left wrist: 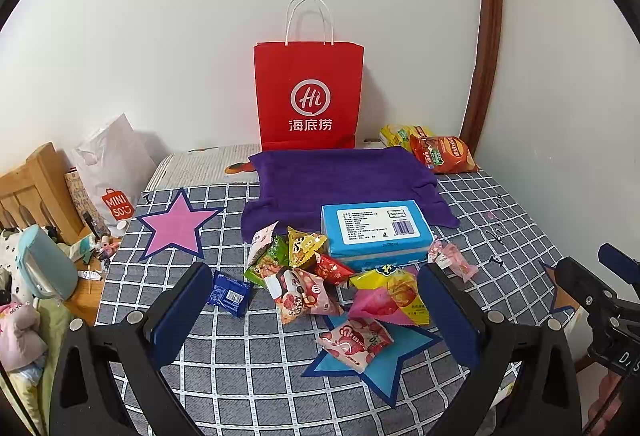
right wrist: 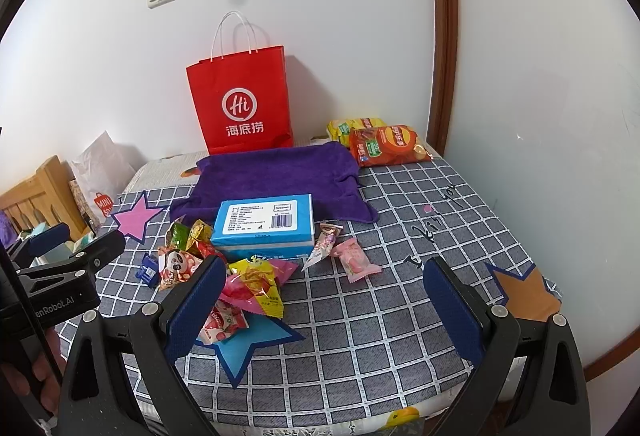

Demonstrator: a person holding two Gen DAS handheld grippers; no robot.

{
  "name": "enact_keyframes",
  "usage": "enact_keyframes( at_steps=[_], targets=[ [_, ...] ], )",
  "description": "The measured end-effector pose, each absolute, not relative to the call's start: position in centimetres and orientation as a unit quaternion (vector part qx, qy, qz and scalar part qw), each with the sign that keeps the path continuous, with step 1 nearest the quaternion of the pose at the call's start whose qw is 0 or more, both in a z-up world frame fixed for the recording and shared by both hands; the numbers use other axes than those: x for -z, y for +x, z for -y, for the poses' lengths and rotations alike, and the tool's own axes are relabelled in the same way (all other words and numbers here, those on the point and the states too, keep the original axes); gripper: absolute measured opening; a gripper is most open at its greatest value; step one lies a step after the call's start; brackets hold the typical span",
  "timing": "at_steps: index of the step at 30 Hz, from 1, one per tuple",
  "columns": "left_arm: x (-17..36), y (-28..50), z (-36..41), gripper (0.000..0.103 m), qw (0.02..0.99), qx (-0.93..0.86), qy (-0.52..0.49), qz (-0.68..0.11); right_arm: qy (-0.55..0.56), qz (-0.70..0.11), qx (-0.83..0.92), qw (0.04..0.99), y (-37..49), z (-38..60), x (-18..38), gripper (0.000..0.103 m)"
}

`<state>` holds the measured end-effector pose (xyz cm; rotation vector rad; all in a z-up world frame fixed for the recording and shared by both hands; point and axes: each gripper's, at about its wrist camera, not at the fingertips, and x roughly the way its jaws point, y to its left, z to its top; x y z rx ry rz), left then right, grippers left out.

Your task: Organize snacks

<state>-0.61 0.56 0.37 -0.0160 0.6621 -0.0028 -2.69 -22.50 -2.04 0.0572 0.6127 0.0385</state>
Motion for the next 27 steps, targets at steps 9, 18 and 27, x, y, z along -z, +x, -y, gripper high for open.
enact_keyframes(
  at_steps=[9, 18, 27],
  targets=[
    [-0.40, -0.62, -0.35, 0.103, 0.946, 0.002, -0.007, -0.325, 0.029, -0.301, -0.019, 0.953, -2.83, 22.70, 2.05, 0.098],
    [-0.41, -0.63, -0.28, 0.103, 0.946, 0.003, -0.007, -0.325, 0.028, -0.301, -0.018, 0.953, -2.88, 22.65, 2.06, 0.098],
    [-0.57, -0.70, 0.16, 0.103, 0.947, 0.005, -0.004, -0.322, 0.028, -0.300, -0.017, 0.953, -2.97, 22.54, 2.02, 0.098]
  ],
)
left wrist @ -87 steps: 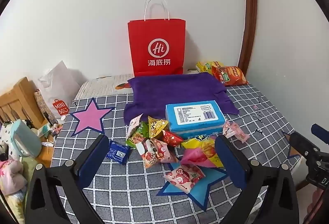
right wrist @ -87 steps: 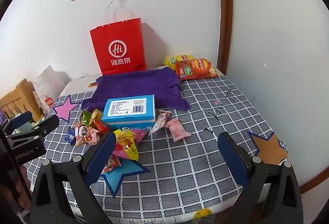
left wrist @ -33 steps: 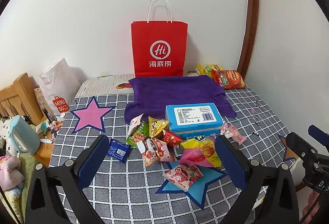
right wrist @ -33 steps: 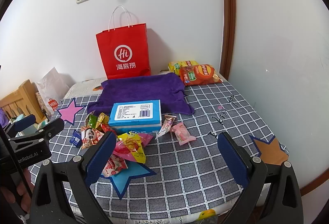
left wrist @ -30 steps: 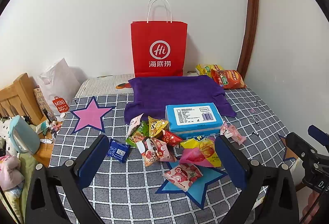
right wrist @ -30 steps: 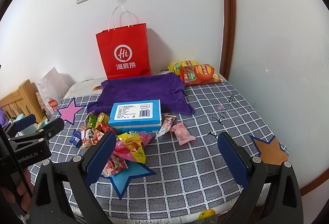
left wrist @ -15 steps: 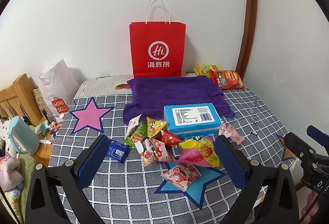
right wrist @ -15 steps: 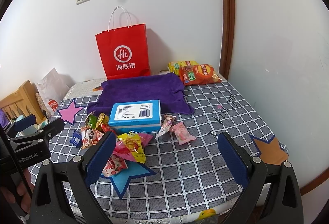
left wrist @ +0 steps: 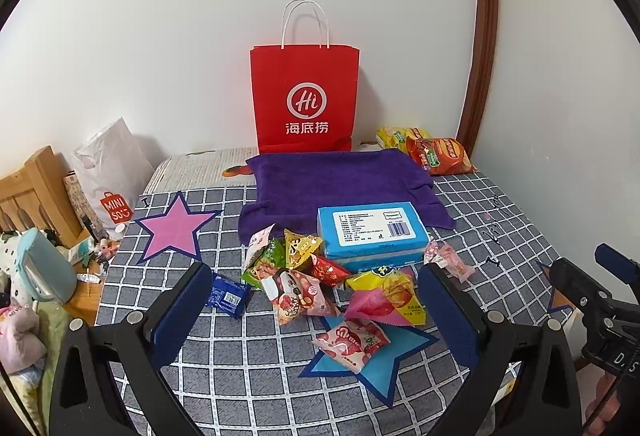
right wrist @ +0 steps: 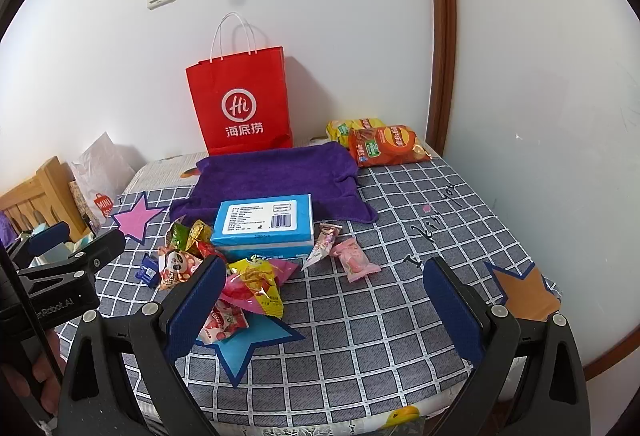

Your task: Organize snacks

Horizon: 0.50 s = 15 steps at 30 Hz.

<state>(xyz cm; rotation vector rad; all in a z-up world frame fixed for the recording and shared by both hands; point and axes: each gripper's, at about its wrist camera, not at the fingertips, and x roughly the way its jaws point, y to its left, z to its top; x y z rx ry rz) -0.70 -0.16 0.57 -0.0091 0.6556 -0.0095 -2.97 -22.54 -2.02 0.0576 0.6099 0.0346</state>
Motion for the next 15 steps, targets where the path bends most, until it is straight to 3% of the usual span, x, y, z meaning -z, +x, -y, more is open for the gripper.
enact_keyframes(
  at_steps=[15],
  targets=[
    [-0.66, -0.85, -0.23, 0.103, 0.949, 0.007, -0.007, -0.315, 0.035, -0.300, -0.024, 0.953, -2.63, 22.83, 2.61, 0.098]
  ],
)
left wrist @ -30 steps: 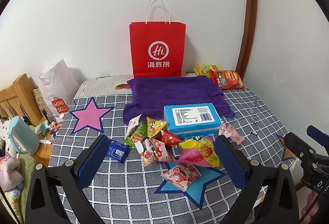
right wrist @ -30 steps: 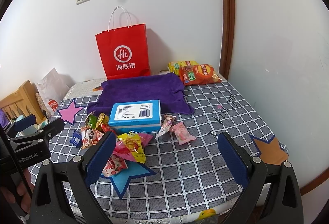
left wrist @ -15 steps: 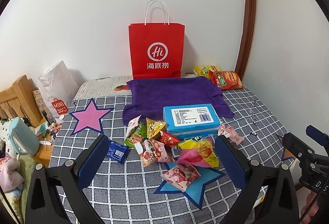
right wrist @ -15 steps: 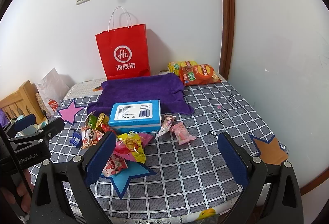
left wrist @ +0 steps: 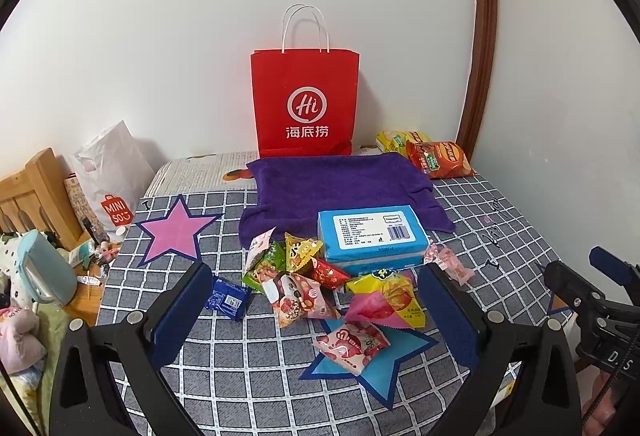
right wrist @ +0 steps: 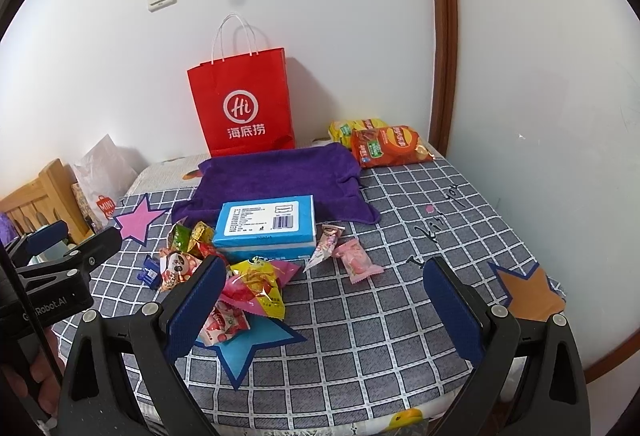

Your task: Organize snacks

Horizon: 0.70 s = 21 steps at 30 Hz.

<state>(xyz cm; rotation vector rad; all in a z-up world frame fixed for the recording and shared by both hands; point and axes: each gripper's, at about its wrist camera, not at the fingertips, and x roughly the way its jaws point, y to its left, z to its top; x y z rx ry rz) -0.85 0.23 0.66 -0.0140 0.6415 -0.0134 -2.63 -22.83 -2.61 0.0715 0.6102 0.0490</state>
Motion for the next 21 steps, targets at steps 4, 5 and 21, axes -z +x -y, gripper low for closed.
enact_keyframes(
  at_steps=[4, 5, 21],
  targets=[
    [-0.1, -0.4, -0.7, 0.102, 0.947, 0.004, -0.009, -0.320, 0.040, -0.308, -0.021, 0.950, -1.8, 23.6, 3.4, 0.098],
    [0.2, -0.2, -0.9, 0.102, 0.946, 0.003, -0.009, -0.323, 0.042, -0.310, -0.018, 0.950, -1.6, 23.8, 3.7, 0.098],
    [7.7, 5.4, -3.6, 0.088, 0.919, -0.002, -0.035, -0.394, 0.069, -0.387, -0.006, 0.920, 5.1, 28.9, 12.5, 0.081]
  ],
)
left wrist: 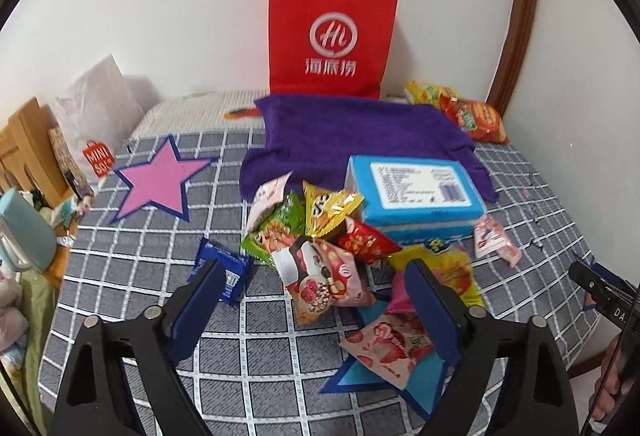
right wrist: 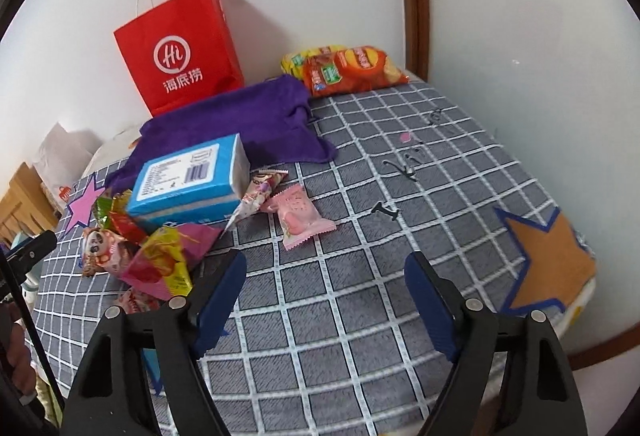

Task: Organize snacks
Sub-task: 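Grasp the pink candy with the right tool while the left tool grasps the blue wrapper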

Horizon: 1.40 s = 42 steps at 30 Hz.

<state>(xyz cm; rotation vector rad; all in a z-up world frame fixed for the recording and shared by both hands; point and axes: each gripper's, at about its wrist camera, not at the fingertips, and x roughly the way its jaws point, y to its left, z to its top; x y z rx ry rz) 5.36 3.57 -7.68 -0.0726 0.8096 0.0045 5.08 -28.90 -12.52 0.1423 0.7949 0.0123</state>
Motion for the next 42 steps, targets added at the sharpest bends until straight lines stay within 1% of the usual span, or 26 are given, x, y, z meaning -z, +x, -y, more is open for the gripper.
enact_keyframes(
  at_steps=[4, 5, 8, 14, 15, 16, 19, 24, 28, 31, 34, 42],
  targets=[
    [9.0, 6.6, -4.4, 0.088, 0.914, -0.004, -0.041, -0.403, 0.041, -0.393, -0.036, 0.918, 7.4, 27.5, 14.1, 0.075],
    [9.3, 6.9, -4.7, 0.086, 0.914, -0.008, -0.042, -0.404, 0.039, -0.396, -0.044, 0.916, 8.2, 27.3, 14.5, 0.071],
    [9.9, 7.7, -5.4, 0.085, 0.911, -0.017, -0.044, -0.409, 0.042, -0.418, -0.065, 0.905, 11.1, 26.6, 16.1, 0.059],
    [10.8, 8.7, -7.2, 0.085, 0.905, -0.016, -0.047, -0.422, 0.006, -0.434, -0.053, 0.899, 14.8, 25.9, 19.0, 0.058],
    [10.9, 8.9, -7.5, 0.085, 0.905, -0.016, -0.046, -0.423, 0.000, -0.439, -0.044, 0.898, 15.4, 25.9, 19.6, 0.055],
    [11.0, 9.0, -7.7, 0.085, 0.905, -0.016, -0.046, -0.423, 0.001, -0.443, -0.039, 0.896, 15.8, 26.0, 20.2, 0.047],
    [11.2, 9.6, -8.1, 0.085, 0.904, -0.014, -0.044, -0.424, 0.006, -0.419, -0.031, 0.907, 15.7, 26.4, 20.8, 0.044],
    [11.4, 10.9, -8.8, 0.085, 0.902, 0.000, -0.066, -0.427, 0.014, -0.410, -0.037, 0.911, 15.8, 26.9, 21.0, 0.044],
    [11.5, 12.5, -9.0, 0.085, 0.901, -0.007, -0.063, -0.428, 0.020, -0.409, -0.037, 0.911, 15.9, 27.2, 21.1, 0.045],
    [11.6, 13.6, -9.1, 0.074, 0.903, -0.011, -0.062, -0.426, 0.016, -0.409, -0.035, 0.912, 15.9, 27.0, 21.1, 0.045],
    [11.6, 14.9, -9.3, 0.073, 0.902, -0.010, -0.067, -0.427, 0.011, -0.409, -0.032, 0.912, 15.9, 26.9, 21.1, 0.044],
    [12.2, 16.5, -10.0, 0.063, 0.898, 0.003, -0.079, -0.434, 0.008, -0.409, -0.032, 0.912, 15.9, 26.8, 21.2, 0.045]
  ],
)
